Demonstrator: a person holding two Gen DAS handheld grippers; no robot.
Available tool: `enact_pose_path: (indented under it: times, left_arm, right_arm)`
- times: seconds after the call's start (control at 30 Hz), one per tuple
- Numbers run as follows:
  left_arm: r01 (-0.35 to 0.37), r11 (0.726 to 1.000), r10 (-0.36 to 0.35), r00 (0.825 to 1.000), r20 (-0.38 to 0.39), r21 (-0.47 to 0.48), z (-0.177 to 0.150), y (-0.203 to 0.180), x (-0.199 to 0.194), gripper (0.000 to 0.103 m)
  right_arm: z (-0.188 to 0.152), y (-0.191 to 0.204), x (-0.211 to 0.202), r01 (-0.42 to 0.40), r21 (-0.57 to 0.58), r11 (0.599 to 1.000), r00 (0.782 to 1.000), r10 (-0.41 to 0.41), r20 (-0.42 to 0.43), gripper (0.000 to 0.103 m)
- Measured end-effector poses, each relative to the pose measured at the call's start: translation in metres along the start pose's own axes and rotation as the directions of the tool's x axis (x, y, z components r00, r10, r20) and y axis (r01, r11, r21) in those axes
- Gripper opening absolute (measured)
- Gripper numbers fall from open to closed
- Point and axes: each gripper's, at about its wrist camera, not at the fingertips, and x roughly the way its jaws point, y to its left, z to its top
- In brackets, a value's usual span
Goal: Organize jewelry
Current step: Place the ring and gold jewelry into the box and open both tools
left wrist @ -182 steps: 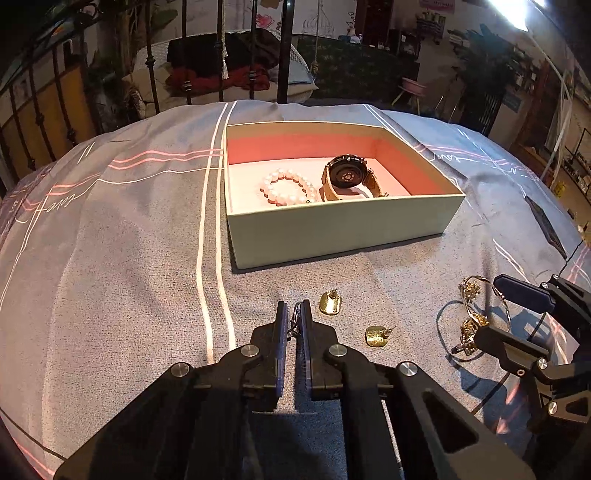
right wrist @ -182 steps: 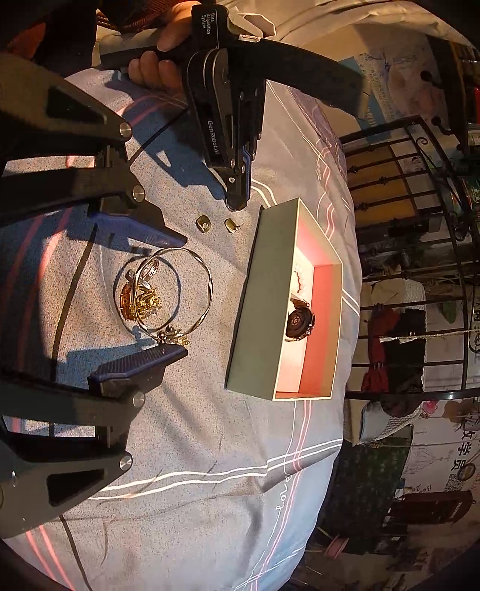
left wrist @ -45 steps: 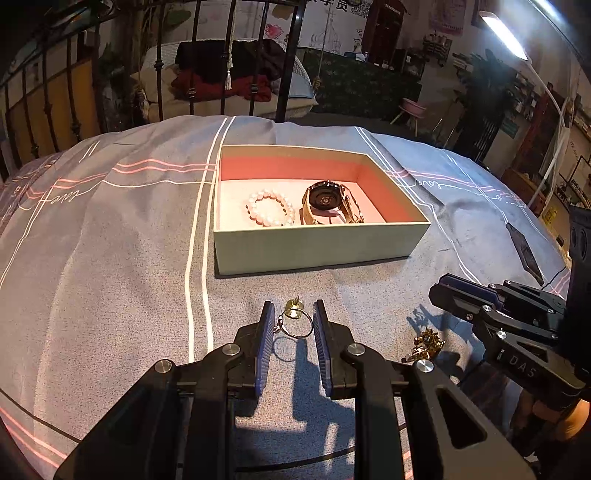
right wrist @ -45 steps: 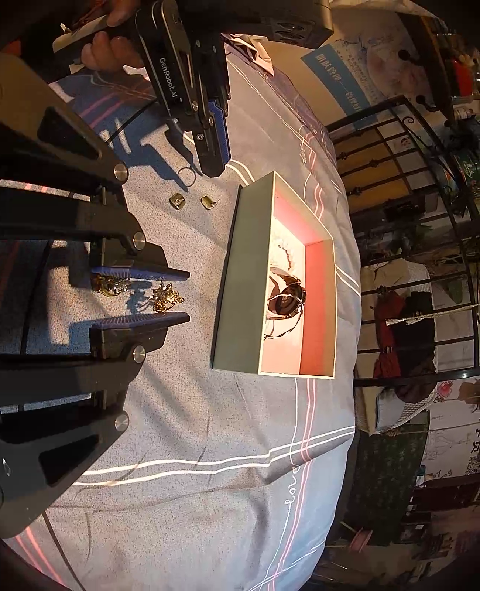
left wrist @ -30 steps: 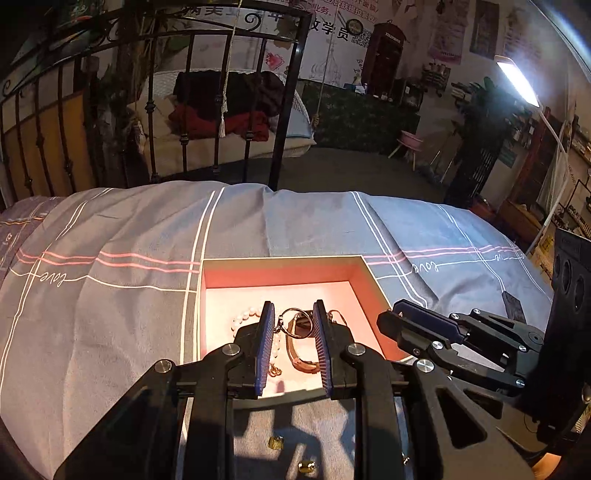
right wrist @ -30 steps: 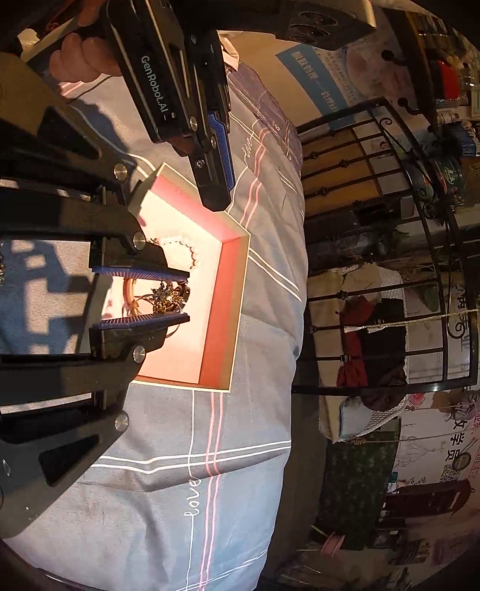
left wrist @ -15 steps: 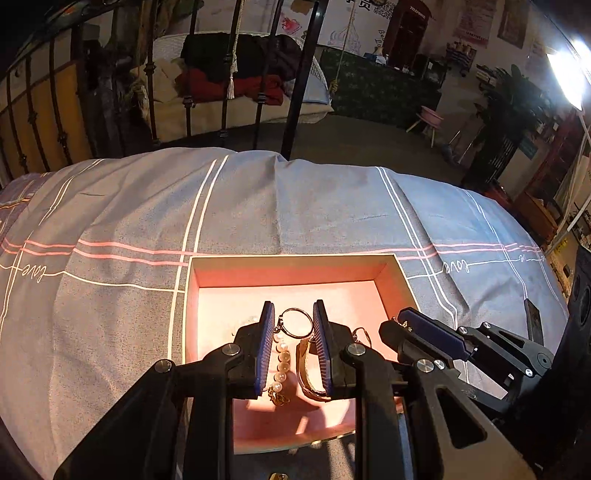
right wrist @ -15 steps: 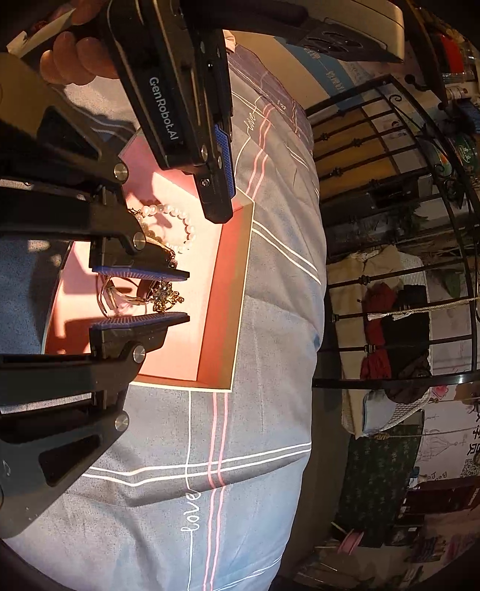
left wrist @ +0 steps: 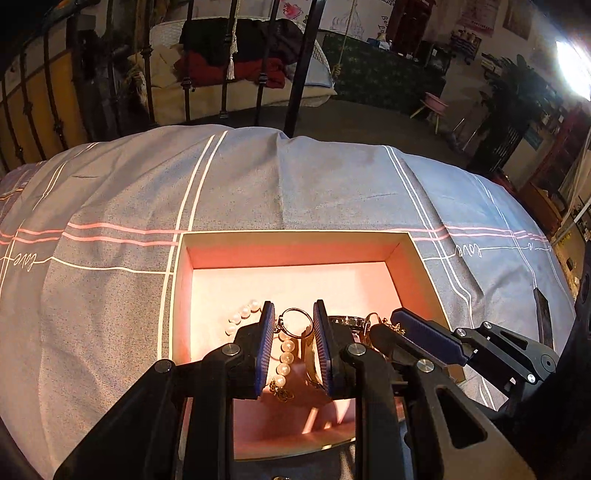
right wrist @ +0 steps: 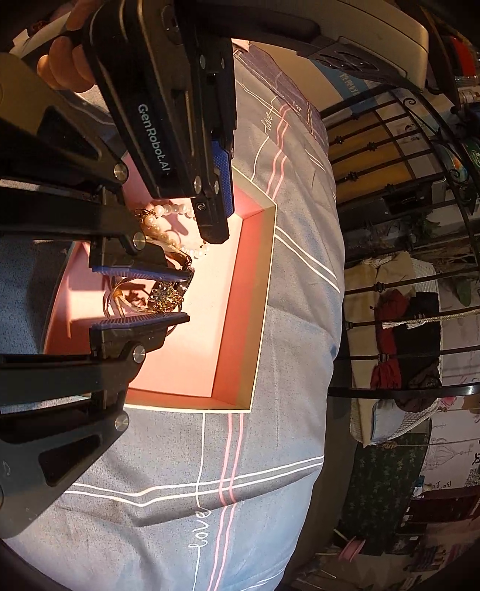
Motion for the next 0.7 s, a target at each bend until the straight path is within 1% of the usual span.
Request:
enact_pose_path:
  times: [0.23,0.3,0.37,0.4,0.43,0.47,0.5,0.53,0.63,0.7]
  left_arm:
    - [-0.009,1.0,0.009,1.0,-0.009,0.008,0.001,-0.001,0.001,0.021]
    - [0.002,1.0,-0.002,1.0,-0.003,0.005,0.001,0.0,-0.001,0.021]
    - [-0.005,1.0,0.005,1.0,0.01,0.004,0.002,0.0,-0.005,0.021]
    - [0.002,1.0,-0.002,1.0,0.012,0.007,0.0,0.0,-0.007,0.025]
    - [0.007,1.0,-0.007,1.0,0.012,0.008,0.0,0.0,-0.009,0.03]
    - [0.006,1.0,-0.006,1.0,0.019,0.004,-0.001,0.001,-0.012,0.043]
    - [0.006,1.0,-0.006,0.999,0.033,-0.002,-0.003,0.001,-0.017,0.055]
    - [0.009,1.0,-0.009,0.999,0.049,-0.004,-0.005,0.001,-0.022,0.057]
    - [0.018,1.0,-0.018,0.997,0.08,0.005,-0.017,0.001,-0.041,0.057]
    - [0.033,0.999,-0.033,0.995,0.096,0.007,-0.031,0.002,-0.054,0.059]
  right_arm:
    - [0.0,0.002,-0.001,-0.008,-0.013,1.0,1.0,0.008,0.0,0.018]
    - [-0.001,0.004,-0.002,-0.005,-0.021,1.0,1.0,0.006,0.005,0.018]
    - [-0.003,0.005,-0.004,-0.005,-0.028,1.0,1.0,0.005,0.014,0.018]
    - [-0.004,0.006,-0.006,-0.005,-0.031,1.0,1.0,0.006,0.016,0.019]
    - [-0.005,0.007,-0.007,-0.016,-0.029,0.999,1.0,0.016,0.016,0.03]
    - [-0.006,0.007,-0.009,-0.02,-0.03,0.999,1.0,0.02,0.018,0.051]
    - [-0.007,0.009,-0.012,-0.009,-0.036,0.999,1.0,0.01,0.026,0.061]
    - [-0.009,0.01,-0.016,0.0,-0.046,0.999,0.999,0.002,0.038,0.068]
    - [-0.016,0.016,-0.032,0.002,-0.064,0.998,0.998,0.003,0.066,0.068]
    - [-0.027,0.018,-0.047,-0.009,-0.067,0.998,0.996,0.015,0.084,0.068]
